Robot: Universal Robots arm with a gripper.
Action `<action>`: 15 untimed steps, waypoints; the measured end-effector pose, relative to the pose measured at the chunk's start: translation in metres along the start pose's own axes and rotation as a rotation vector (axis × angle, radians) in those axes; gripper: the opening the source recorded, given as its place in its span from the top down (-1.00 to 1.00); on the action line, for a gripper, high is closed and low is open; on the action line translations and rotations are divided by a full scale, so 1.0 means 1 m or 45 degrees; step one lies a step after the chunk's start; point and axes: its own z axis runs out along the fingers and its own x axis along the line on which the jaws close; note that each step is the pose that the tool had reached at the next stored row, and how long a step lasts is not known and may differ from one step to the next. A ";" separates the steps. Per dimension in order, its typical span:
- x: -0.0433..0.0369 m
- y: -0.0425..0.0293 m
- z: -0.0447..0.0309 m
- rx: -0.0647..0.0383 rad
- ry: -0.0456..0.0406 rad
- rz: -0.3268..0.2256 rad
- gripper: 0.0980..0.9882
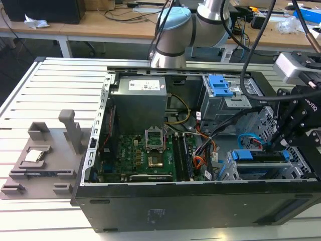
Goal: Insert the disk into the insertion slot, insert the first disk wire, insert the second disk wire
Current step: 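Insert the first disk wire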
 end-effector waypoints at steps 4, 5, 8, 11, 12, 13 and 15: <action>-0.0004 -0.0010 0.0039 0.000 0.000 0.000 0.82; -0.0004 -0.0011 0.0046 0.000 0.000 0.000 0.82; -0.0005 -0.0018 0.0106 0.000 0.000 0.000 0.82; -0.0006 -0.0035 0.0149 0.000 0.001 0.000 0.82; -0.0006 -0.0036 0.0153 0.000 0.001 0.000 0.82; -0.0006 -0.0036 0.0156 0.000 0.001 0.000 0.82; -0.0006 -0.0036 0.0158 0.000 0.000 0.000 0.82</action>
